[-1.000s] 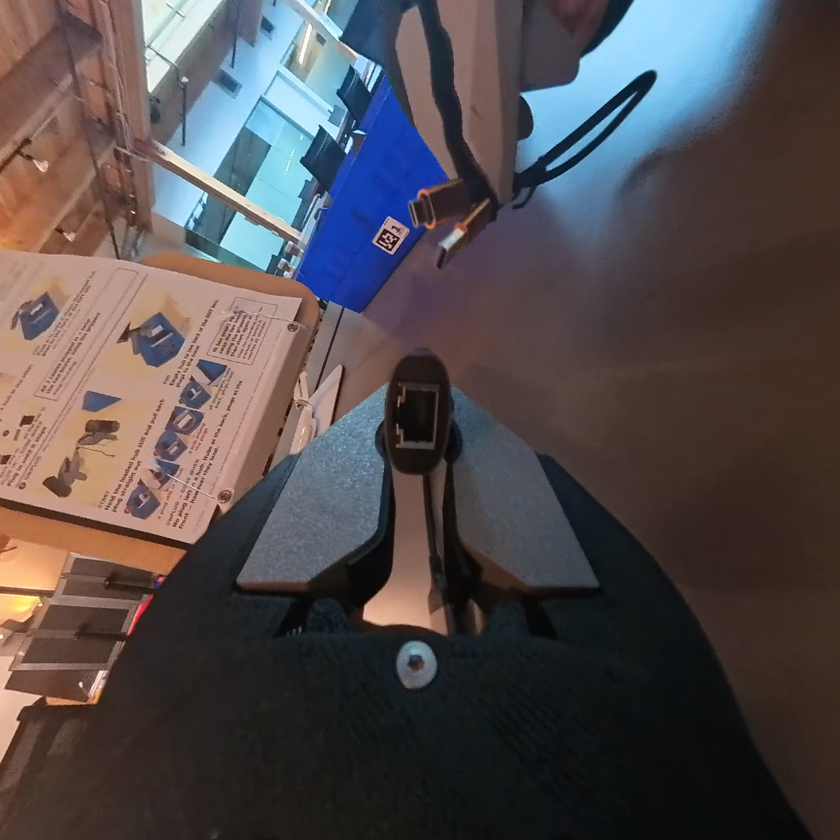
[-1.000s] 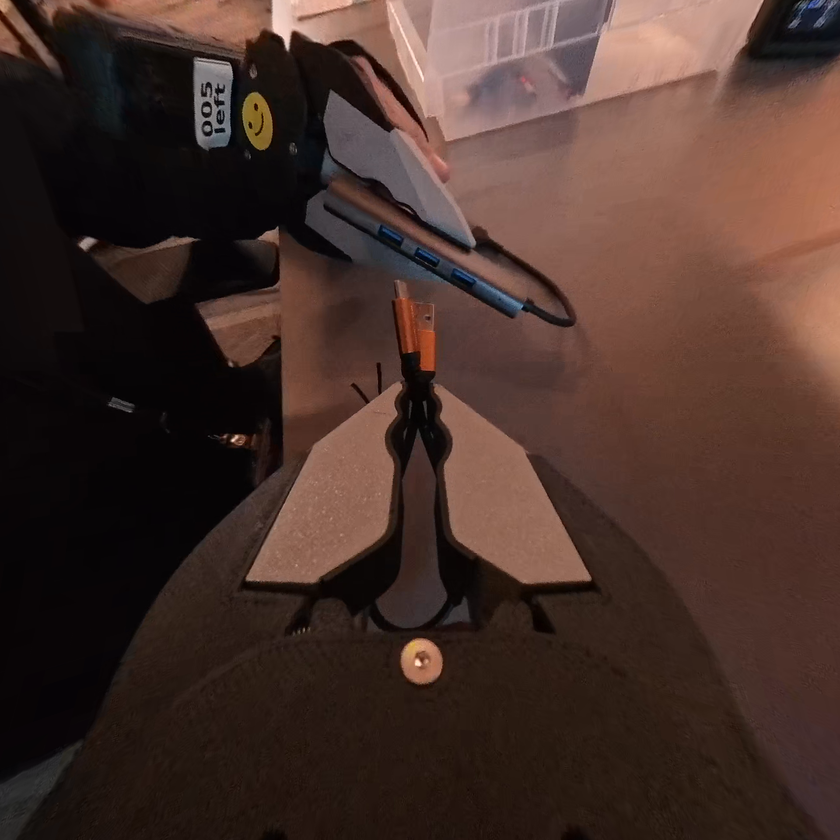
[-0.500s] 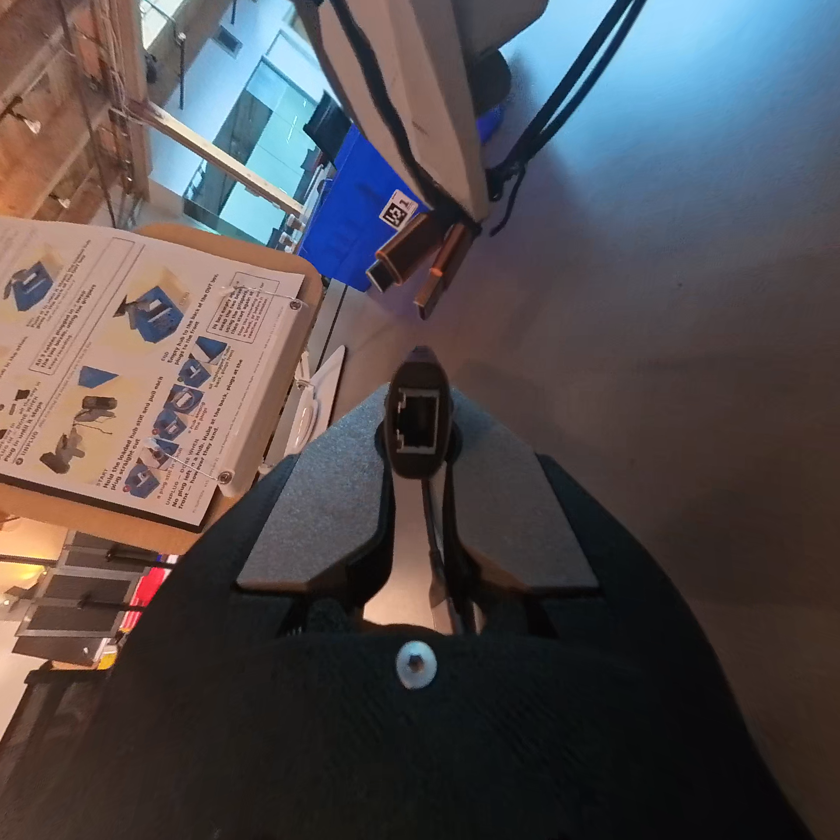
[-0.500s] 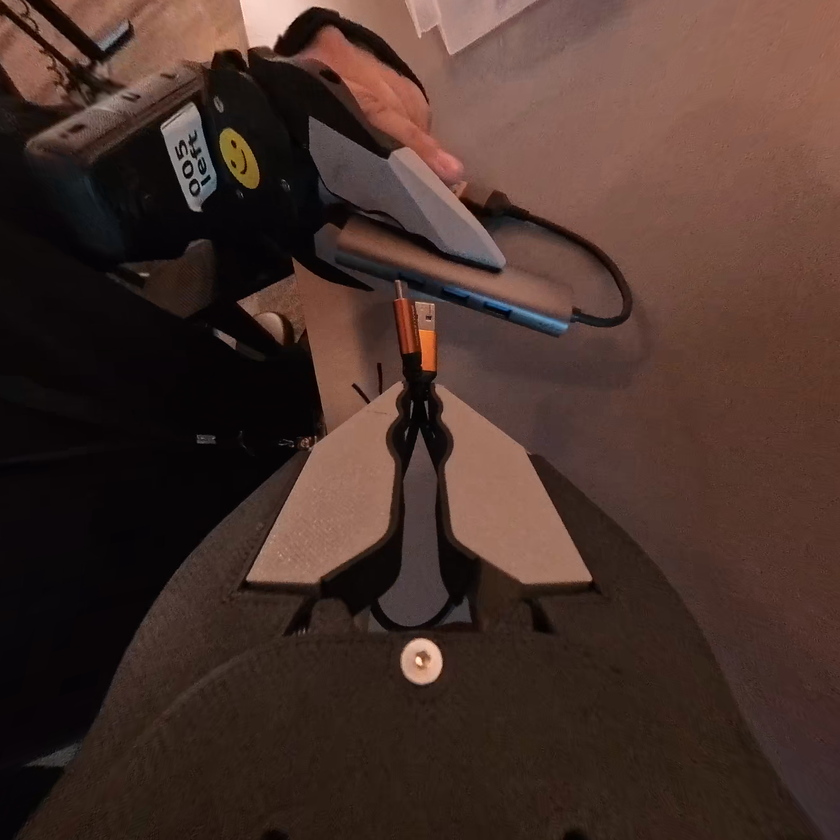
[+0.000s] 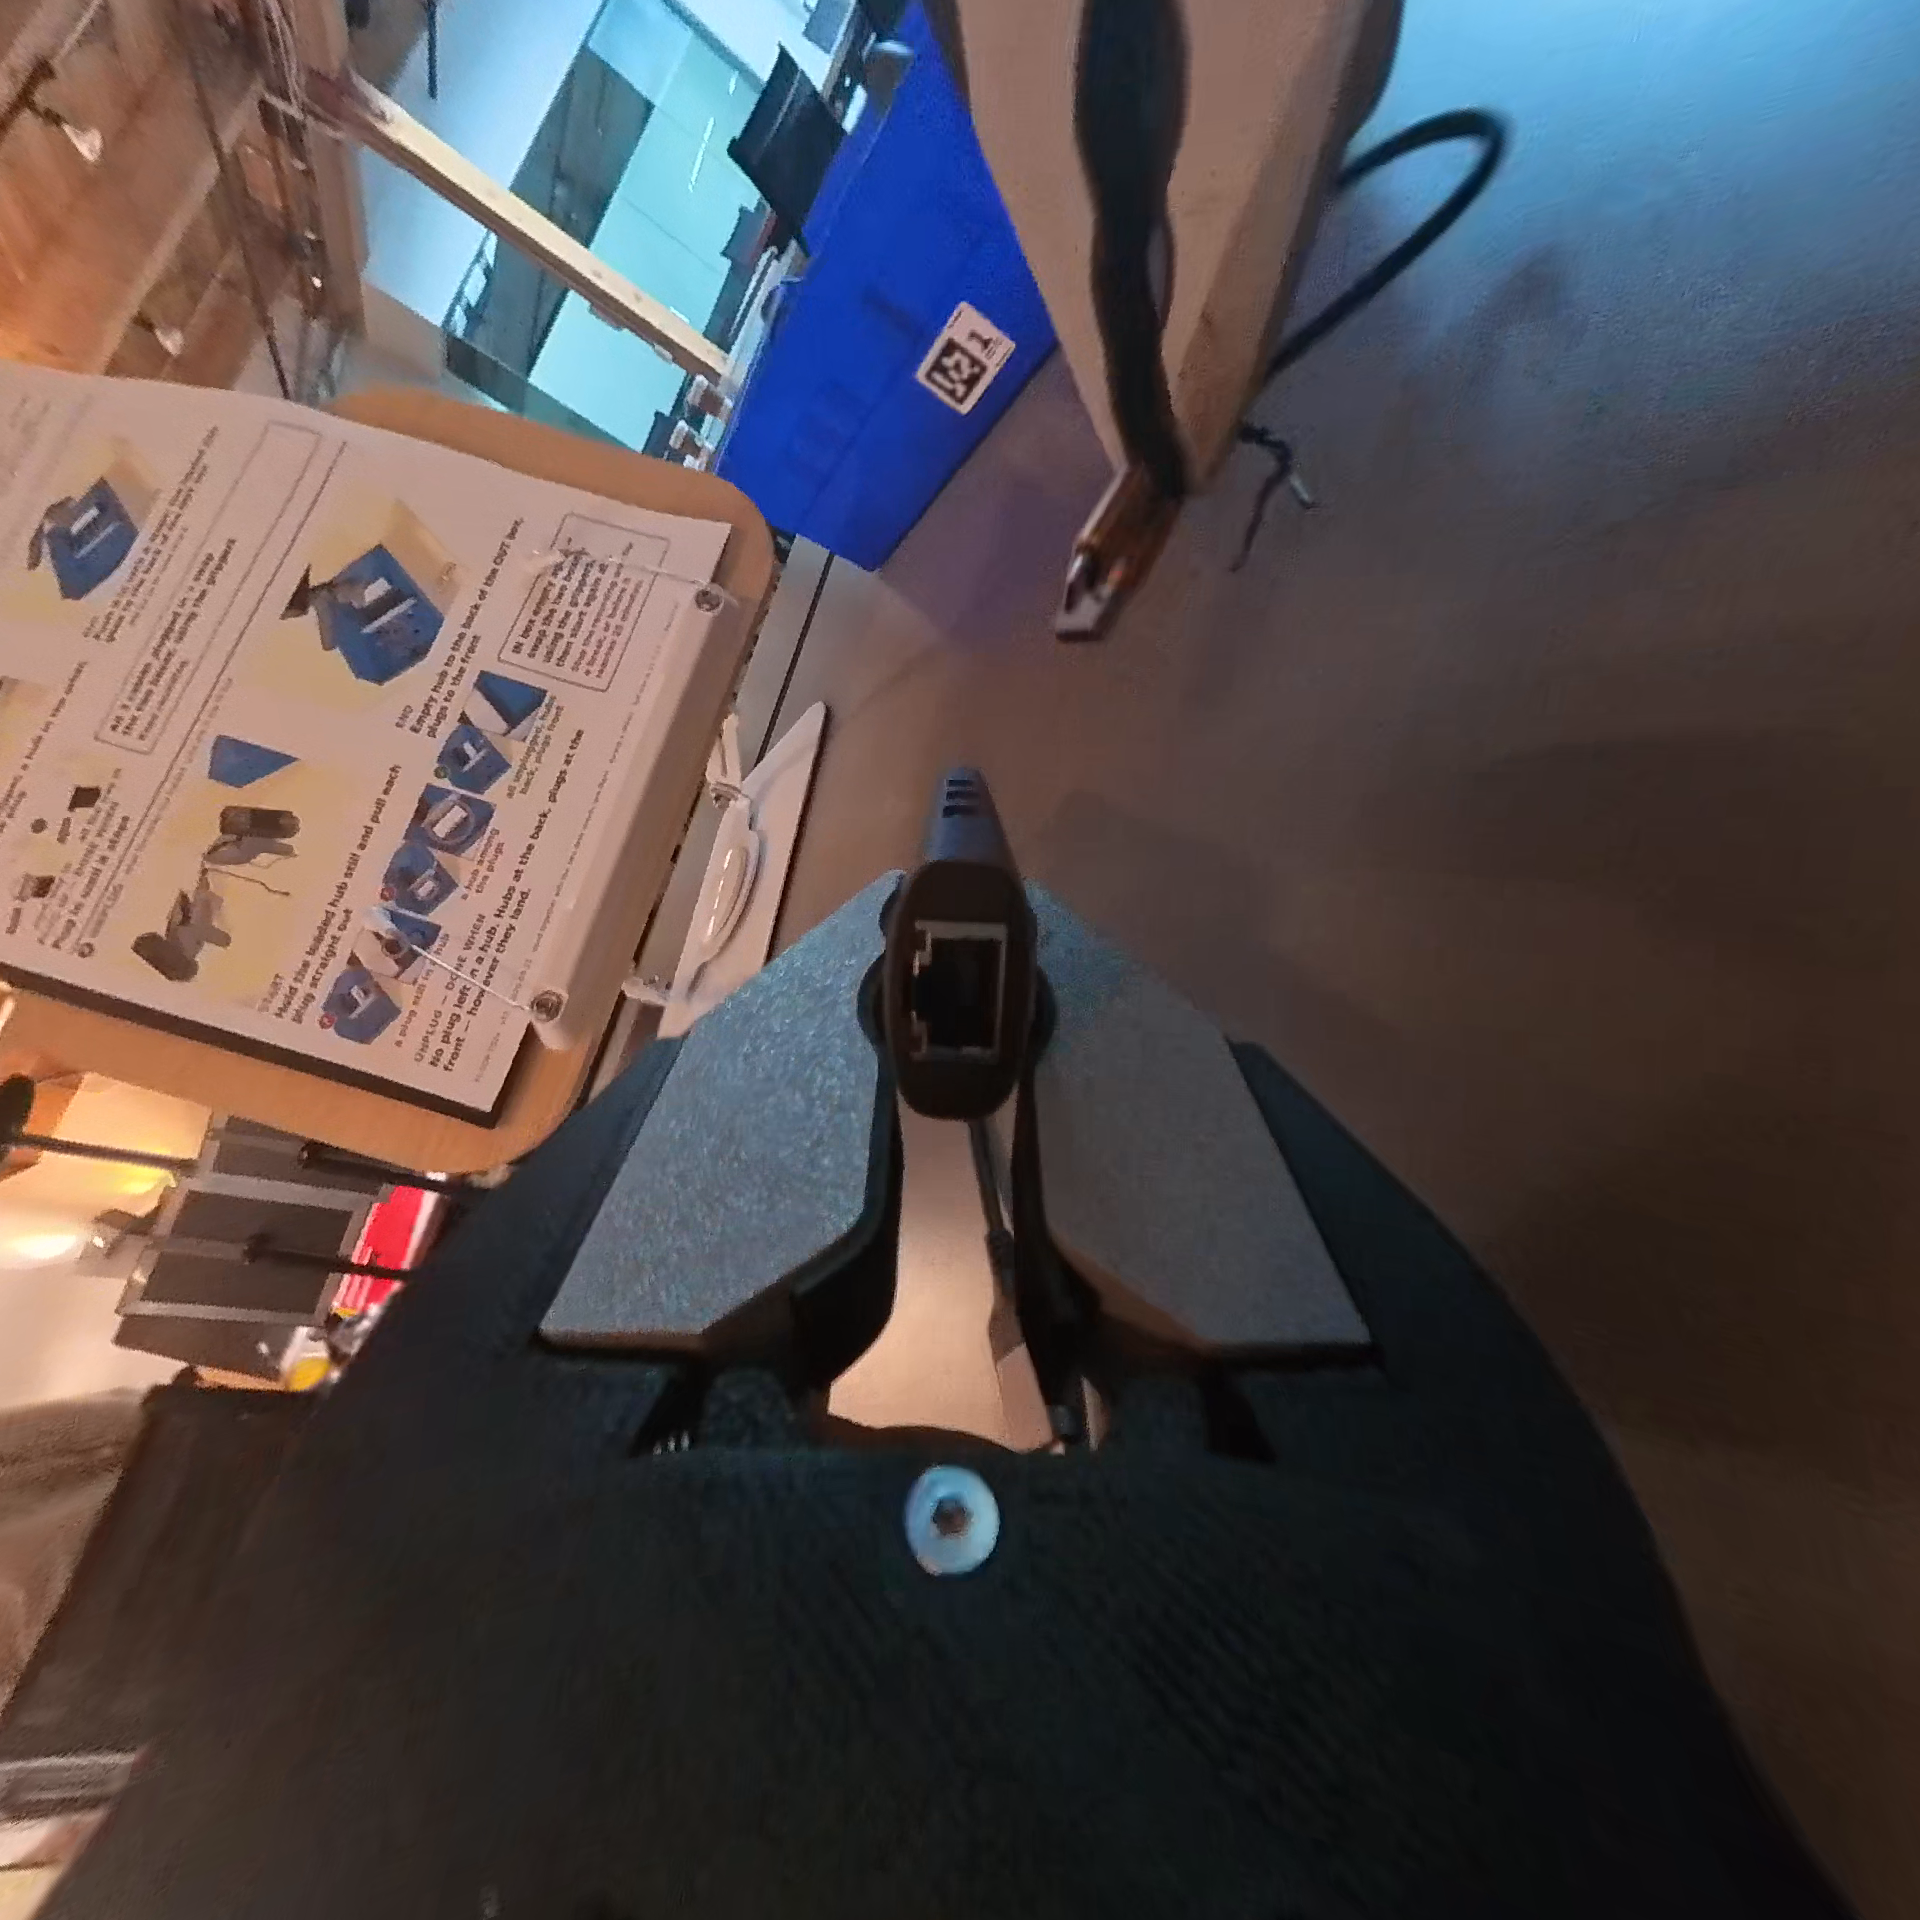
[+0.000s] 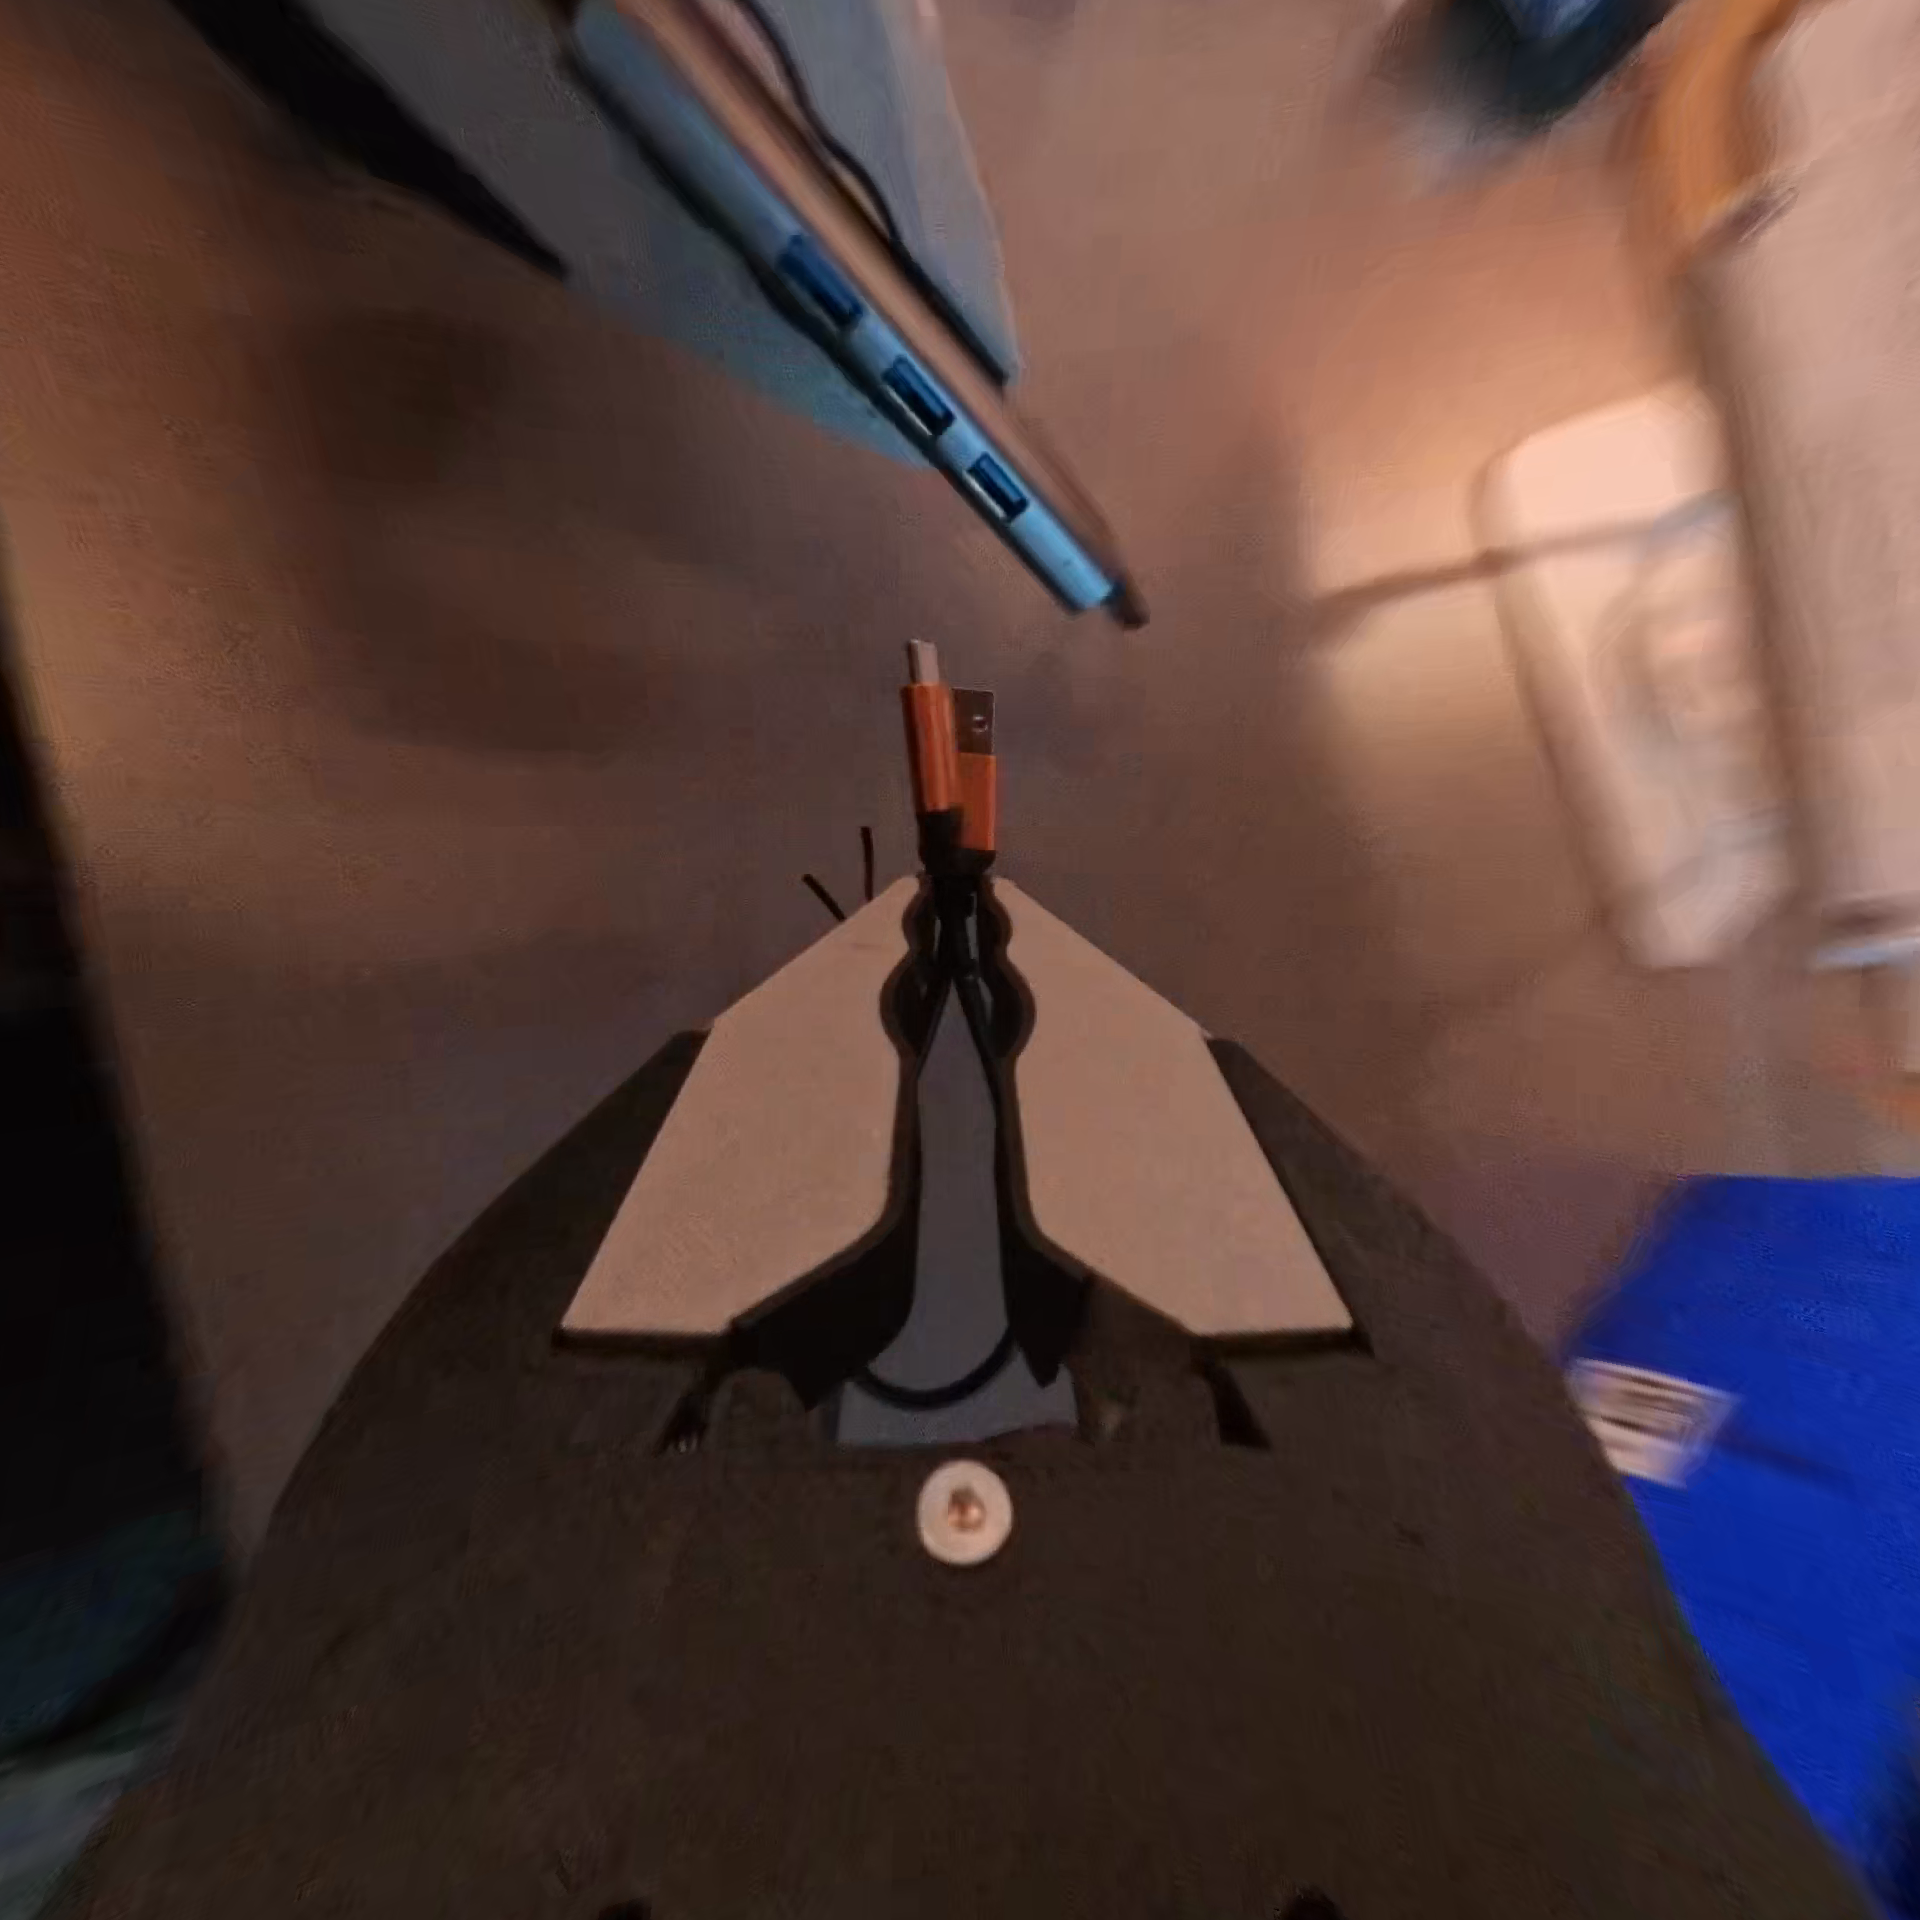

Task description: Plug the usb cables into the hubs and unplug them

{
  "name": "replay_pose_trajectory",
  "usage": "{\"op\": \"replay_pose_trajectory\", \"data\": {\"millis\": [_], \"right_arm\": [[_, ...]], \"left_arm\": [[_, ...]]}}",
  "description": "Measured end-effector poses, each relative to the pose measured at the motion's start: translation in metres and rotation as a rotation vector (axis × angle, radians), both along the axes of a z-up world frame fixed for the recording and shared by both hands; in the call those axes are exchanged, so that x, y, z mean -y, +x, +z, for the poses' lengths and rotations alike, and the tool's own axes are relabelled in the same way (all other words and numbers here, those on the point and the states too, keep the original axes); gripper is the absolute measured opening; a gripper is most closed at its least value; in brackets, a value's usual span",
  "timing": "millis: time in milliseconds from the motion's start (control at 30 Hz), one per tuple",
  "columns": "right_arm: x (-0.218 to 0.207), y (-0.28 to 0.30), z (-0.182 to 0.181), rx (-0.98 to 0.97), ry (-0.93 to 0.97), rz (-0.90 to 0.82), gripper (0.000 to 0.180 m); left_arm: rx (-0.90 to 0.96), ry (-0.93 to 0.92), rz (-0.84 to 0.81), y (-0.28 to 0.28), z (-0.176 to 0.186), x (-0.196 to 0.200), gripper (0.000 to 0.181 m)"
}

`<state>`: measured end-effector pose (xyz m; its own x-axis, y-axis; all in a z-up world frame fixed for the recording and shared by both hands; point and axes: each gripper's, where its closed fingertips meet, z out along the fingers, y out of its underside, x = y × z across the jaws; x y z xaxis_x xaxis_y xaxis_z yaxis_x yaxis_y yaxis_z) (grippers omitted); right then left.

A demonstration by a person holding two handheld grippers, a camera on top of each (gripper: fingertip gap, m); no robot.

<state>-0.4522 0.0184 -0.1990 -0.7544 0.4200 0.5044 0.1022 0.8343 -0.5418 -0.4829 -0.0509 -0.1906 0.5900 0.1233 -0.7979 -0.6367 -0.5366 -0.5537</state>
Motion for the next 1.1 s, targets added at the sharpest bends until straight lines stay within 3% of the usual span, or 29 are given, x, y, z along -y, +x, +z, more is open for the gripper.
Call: {"op": "replay_pose_trajectory", "data": {"millis": [100,167,267,333,400,433,567,700,800,900,1000,1100], "right_arm": [[-0.008,-0.01,0.043,-0.598,0.343,0.01,0.004],[-0.004,-0.008,0.037,-0.775,0.566,0.078,0.004],[-0.013,-0.006,-0.019,-0.577,0.665,0.17,0.004],[-0.017,0.0,-0.024,-0.488,0.613,0.205,0.006],[-0.017,0.007,-0.017,-0.415,0.564,0.236,0.039],[-0.017,0.013,-0.015,-0.362,0.542,0.252,0.042],[-0.017,0.045,-0.02,-0.081,0.425,0.317,0.038],[-0.027,0.043,-0.007,0.127,0.182,0.203,0.024],[-0.043,0.034,-0.007,0.238,0.056,0.081,0.038],[-0.059,0.034,-0.023,0.203,0.127,0.052,0.041],[-0.085,0.034,-0.037,0.136,0.236,0.034,0.021],[-0.108,0.034,-0.044,0.188,0.222,-0.023,0.019]], "left_arm": [[0.063,0.02,0.014,-0.004,0.0,0.001,0.013],[0.078,0.014,0.03,-0.007,-0.002,0.002,0.013],[0.066,-0.004,0.042,-0.009,-0.005,0.003,0.014],[0.065,-0.004,0.044,-0.009,-0.006,0.003,0.014],[0.074,-0.001,0.046,-0.01,-0.006,0.003,0.014],[0.077,0.0,0.047,-0.01,-0.006,0.004,0.014],[0.076,0.0,0.049,-0.011,-0.005,0.004,0.014],[0.078,0.0,0.05,-0.012,-0.005,0.005,0.014],[0.081,0.001,0.054,-0.013,-0.005,0.006,0.014],[0.088,0.005,0.059,-0.014,-0.005,0.007,0.014],[0.089,0.003,0.057,-0.014,-0.005,0.007,0.014],[0.081,-0.01,0.053,-0.012,-0.007,0.006,0.014]]}}
